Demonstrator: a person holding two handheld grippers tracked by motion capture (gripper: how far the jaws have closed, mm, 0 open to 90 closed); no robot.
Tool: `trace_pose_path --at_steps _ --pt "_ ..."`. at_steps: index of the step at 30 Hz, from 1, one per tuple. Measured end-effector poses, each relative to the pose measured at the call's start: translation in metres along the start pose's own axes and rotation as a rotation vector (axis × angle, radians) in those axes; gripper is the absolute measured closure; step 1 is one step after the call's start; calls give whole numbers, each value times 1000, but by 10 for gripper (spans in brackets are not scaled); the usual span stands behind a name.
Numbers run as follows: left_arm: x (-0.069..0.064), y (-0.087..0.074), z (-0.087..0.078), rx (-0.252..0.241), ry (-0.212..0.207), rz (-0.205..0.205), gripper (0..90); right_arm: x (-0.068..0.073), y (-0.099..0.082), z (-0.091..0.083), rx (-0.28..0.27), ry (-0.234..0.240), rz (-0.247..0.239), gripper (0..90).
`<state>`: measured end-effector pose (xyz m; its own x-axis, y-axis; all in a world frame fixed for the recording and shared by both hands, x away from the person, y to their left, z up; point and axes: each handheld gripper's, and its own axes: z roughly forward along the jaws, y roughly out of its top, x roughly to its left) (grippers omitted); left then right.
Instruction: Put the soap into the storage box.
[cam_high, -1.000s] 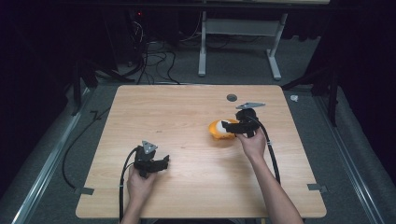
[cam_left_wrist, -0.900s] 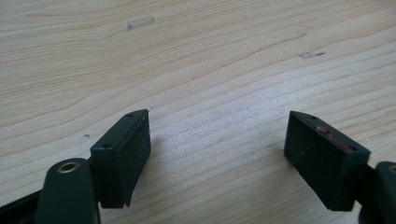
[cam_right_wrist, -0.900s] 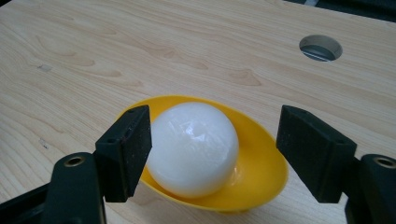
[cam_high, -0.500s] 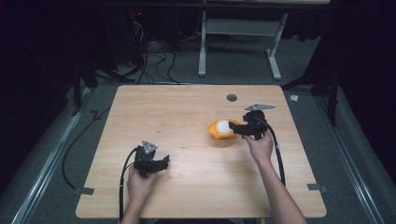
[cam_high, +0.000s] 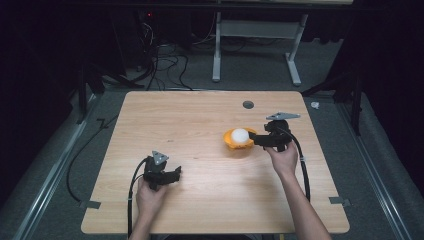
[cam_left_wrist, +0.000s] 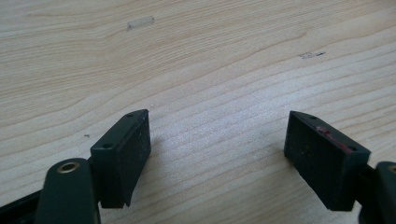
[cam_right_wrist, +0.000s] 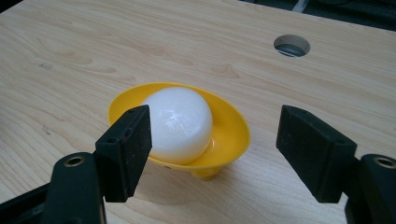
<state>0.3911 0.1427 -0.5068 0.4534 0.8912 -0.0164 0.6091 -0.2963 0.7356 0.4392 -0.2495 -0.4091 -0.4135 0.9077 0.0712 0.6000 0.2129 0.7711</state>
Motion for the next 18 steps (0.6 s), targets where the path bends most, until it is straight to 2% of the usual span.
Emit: trace_pose_path --at_steps 7,18 --pt "0 0 0 0 0 0 233 0 -2 -10 -9 -9 -6 282" --pt "0 0 0 0 0 0 233 -4 -21 -21 -20 -17 7 283"
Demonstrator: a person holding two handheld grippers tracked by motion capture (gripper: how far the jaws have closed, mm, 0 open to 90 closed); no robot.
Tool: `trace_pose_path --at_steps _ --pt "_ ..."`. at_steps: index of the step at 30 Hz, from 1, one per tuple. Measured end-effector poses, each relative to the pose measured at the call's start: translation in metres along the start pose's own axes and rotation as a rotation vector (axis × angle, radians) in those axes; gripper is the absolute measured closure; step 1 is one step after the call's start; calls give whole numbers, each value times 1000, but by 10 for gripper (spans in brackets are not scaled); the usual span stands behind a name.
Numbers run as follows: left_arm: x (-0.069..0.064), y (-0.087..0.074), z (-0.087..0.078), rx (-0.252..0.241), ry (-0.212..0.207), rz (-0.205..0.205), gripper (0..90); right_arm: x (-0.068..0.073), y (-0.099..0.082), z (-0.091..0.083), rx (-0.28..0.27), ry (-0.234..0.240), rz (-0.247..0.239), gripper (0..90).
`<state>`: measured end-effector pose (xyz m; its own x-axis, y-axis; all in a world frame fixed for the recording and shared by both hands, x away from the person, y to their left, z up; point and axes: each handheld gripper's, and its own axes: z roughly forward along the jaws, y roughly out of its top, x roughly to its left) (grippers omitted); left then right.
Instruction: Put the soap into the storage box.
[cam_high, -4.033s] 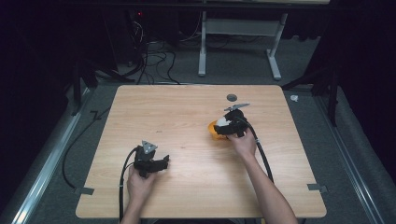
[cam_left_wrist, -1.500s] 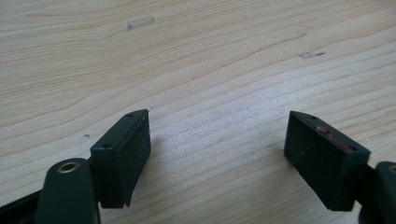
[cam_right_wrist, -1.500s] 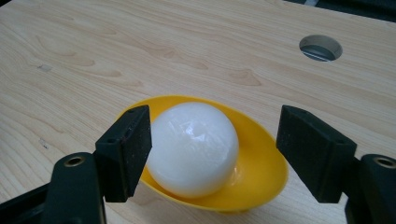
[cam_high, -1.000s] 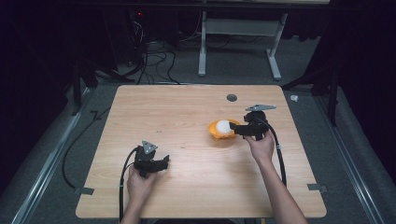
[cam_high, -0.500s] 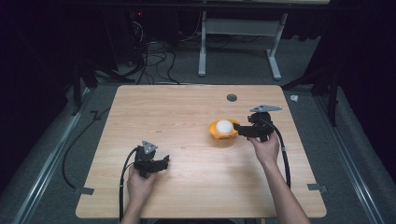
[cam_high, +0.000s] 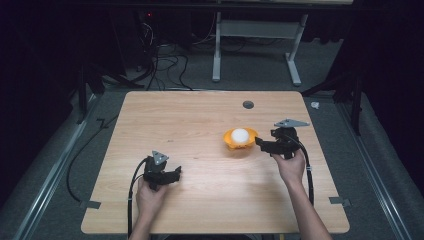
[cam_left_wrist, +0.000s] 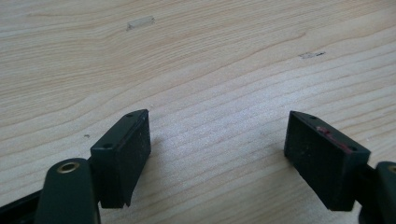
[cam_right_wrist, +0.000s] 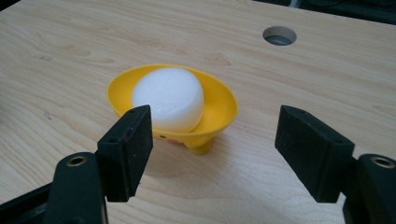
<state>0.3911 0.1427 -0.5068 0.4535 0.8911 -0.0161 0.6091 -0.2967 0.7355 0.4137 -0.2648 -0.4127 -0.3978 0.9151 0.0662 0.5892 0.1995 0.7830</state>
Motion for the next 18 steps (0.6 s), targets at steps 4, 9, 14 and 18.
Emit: trace_pose_path --at_steps 4,9,14,18 --pt "0 0 0 0 0 0 233 0 -9 -4 -7 -6 1 283" --pt "0 0 0 0 0 0 233 1 -19 -7 -16 -4 6 284" --pt "0 0 0 0 0 0 233 2 -32 -7 -16 2 13 284" --pt "0 0 0 0 0 0 233 4 -44 -4 -5 3 15 284"
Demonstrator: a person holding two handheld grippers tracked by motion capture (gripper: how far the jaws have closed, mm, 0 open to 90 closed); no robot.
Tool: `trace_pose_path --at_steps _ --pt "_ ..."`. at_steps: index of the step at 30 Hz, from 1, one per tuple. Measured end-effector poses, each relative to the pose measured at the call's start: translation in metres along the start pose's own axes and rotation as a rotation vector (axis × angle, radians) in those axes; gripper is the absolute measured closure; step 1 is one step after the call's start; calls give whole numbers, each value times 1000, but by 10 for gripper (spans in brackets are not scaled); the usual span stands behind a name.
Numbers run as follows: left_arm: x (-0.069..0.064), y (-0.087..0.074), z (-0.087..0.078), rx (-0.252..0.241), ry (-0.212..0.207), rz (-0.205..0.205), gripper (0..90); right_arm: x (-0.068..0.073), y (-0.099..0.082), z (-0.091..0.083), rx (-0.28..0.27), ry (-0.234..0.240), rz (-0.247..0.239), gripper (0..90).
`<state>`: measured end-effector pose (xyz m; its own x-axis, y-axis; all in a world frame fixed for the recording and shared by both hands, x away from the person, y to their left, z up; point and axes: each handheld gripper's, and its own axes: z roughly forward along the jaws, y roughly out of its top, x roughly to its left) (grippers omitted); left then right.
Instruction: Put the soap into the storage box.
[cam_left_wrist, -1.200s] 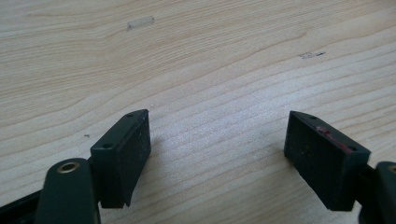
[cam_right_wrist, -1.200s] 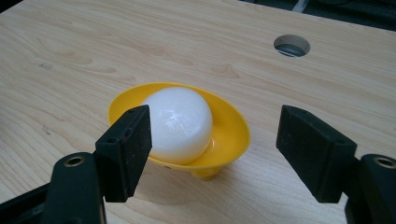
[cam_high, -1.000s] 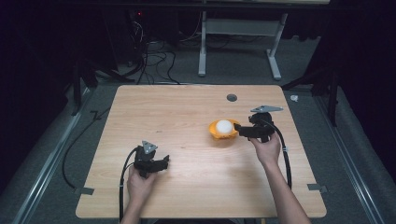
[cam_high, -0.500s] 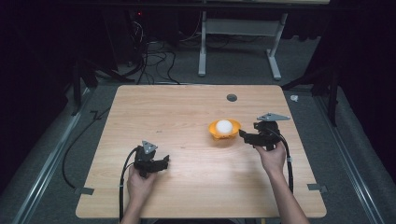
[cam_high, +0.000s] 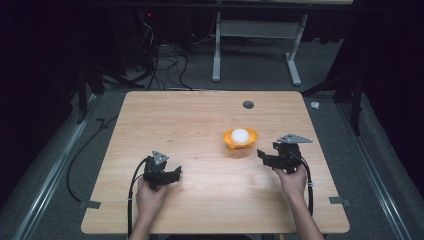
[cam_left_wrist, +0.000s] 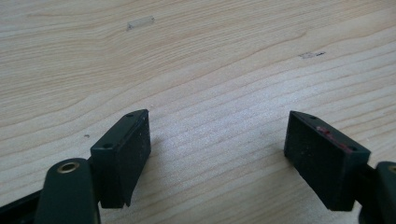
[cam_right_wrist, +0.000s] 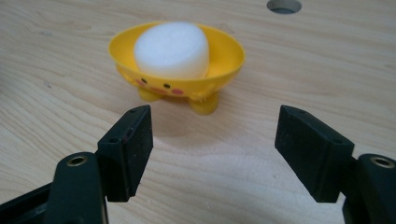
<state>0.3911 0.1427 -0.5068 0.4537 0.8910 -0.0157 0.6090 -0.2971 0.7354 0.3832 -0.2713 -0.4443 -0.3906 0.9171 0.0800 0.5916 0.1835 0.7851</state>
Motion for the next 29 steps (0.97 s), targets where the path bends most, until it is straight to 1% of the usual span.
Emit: trace_pose_path --at_steps 5,10,12,16,18,20,22,29 --pt "0 0 0 0 0 1 233 1 -16 7 18 1 8 282" --pt "0 0 0 0 1 0 233 3 -31 15 49 -6 18 283" --pt "0 0 0 0 1 1 233 5 -37 17 55 -6 12 284" --pt "0 0 0 0 1 1 233 10 -46 25 88 -15 -1 285" --pt "0 0 0 0 1 1 233 12 -49 28 105 -26 -11 284" --pt "0 0 0 0 1 1 233 15 -51 30 107 -47 -31 283" --pt "0 0 0 0 1 0 233 17 -51 31 106 -65 -61 279" --pt "0 0 0 0 1 1 233 17 -50 32 108 -68 -63 277"
